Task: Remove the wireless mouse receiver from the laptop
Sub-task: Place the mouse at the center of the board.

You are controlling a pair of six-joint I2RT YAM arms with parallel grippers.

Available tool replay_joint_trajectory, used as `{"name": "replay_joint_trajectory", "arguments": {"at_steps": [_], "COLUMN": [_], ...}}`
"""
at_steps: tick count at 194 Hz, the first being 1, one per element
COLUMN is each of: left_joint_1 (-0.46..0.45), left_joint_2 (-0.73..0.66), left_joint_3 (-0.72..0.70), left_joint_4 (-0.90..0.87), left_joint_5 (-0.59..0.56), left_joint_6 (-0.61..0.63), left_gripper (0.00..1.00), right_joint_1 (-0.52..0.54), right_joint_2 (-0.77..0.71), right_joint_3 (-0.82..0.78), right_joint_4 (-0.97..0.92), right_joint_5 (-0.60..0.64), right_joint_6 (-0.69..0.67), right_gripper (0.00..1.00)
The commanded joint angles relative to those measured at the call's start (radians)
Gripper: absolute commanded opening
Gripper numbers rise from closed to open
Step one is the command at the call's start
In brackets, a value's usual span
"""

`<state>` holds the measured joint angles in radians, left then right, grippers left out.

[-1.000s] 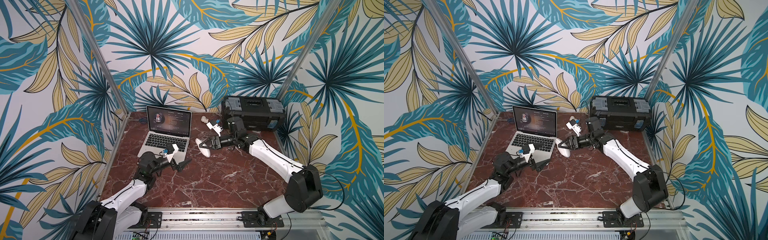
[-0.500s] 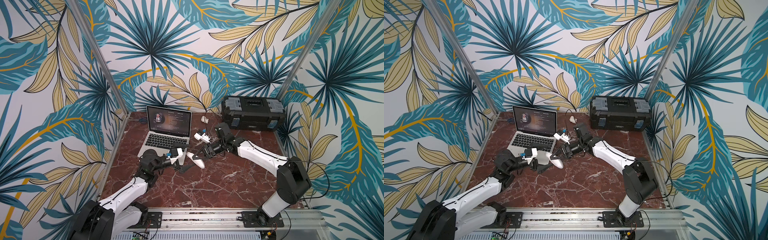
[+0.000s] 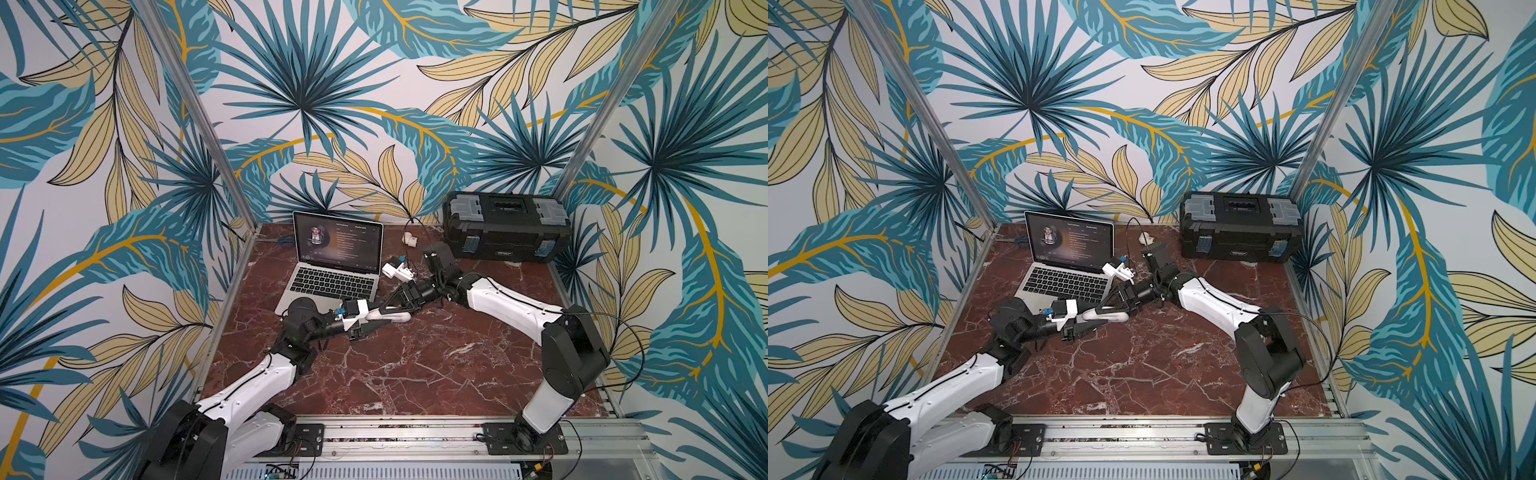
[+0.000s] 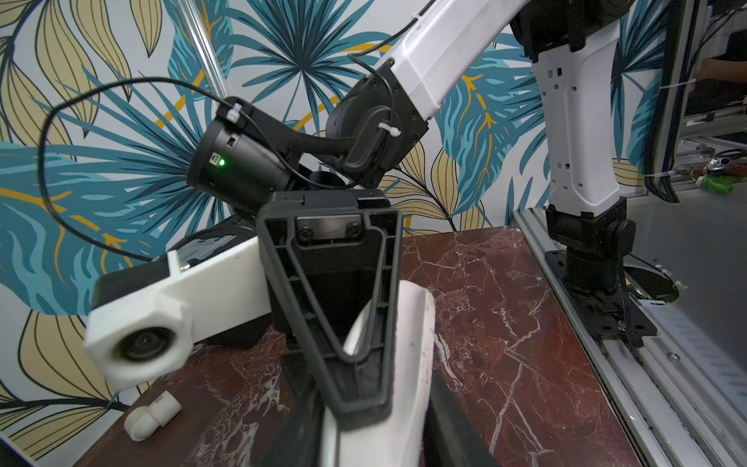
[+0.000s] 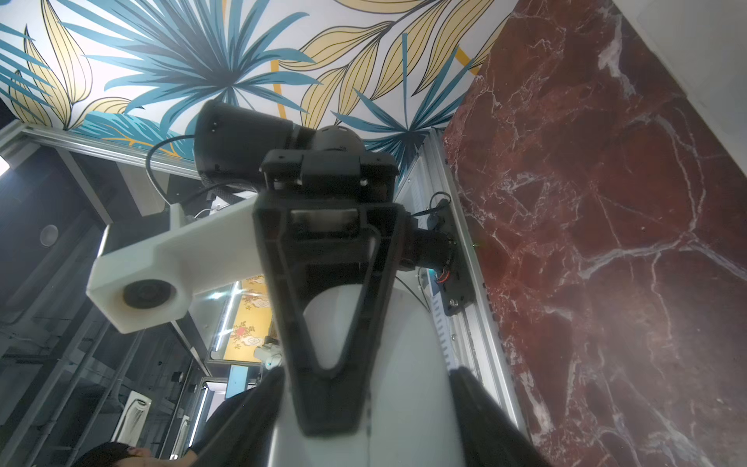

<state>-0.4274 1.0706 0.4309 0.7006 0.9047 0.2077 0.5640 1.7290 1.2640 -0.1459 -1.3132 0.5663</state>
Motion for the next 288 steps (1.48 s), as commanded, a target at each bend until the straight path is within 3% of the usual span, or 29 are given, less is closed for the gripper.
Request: {"name": "replay_joint_trajectory", "arguments": {"at_steps": [1, 20, 34, 42, 73, 93, 118, 135, 155, 177, 201, 249, 288], "left_joint_1": [-0.010, -0.010, -0.009, -0.009, -0.006, 0.007, 0.018, 0.025, 0.027, 0.027, 0.022, 0.023, 0.023], "left_joint_2": [-0.028, -0.048, -0.066, -0.076, -0.134, -0.170, -0.213, -0.220, -0.203, -0.162, -0.096, 0.020, 0.134], "left_joint_3": [0.050, 0.051, 0.053, 0.055, 0.054, 0.031, -0.011, -0.032, -0.077, -0.156, -0.176, -0.151, -0.116], "left_joint_4": [-0.060, -0.101, -0.153, -0.189, -0.329, -0.383, -0.430, -0.591, -0.683, -0.685, -0.720, -0.792, -0.777], "left_joint_5": [-0.023, -0.036, -0.053, -0.046, -0.099, -0.098, -0.084, -0.105, -0.102, -0.105, -0.102, -0.168, -0.205], "left_joint_6": [-0.016, -0.043, -0.073, -0.091, -0.259, -0.417, -0.659, -0.749, -0.897, -1.004, -0.992, -0.897, -0.849], "left_gripper": [0.21, 0.00, 0.00, 0.00, 0.00, 0.00, 0.00, 0.00, 0.00, 0.00, 0.00, 0.00, 0.00], "right_joint_1": [-0.014, -0.029, -0.046, -0.056, -0.117, -0.159, -0.159, -0.143, -0.113, -0.084, -0.056, -0.024, -0.014], "right_joint_2": [0.011, 0.006, -0.005, -0.016, -0.059, -0.080, -0.052, 0.031, 0.102, 0.185, 0.301, 0.479, 0.650], "right_joint_3": [0.033, 0.043, 0.047, 0.050, 0.129, 0.151, 0.148, 0.167, 0.181, 0.217, 0.293, 0.476, 0.704], "right_joint_4": [0.098, 0.089, 0.082, 0.059, -0.263, -0.368, -0.368, -0.358, -0.325, -0.281, -0.285, -0.366, -0.547], "right_joint_5": [0.074, 0.099, 0.119, 0.135, 0.320, 0.547, 0.819, 0.954, 1.051, 1.026, 1.003, 1.012, 1.048], "right_joint_6": [0.060, 0.068, 0.065, 0.039, -0.299, -0.493, -0.735, -0.925, -1.076, -1.160, -1.225, -1.228, -1.244], "right_gripper": [0.48, 0.56, 0.69, 0.71, 0.82, 0.83, 0.85, 0.82, 0.80, 0.78, 0.75, 0.69, 0.67]}}
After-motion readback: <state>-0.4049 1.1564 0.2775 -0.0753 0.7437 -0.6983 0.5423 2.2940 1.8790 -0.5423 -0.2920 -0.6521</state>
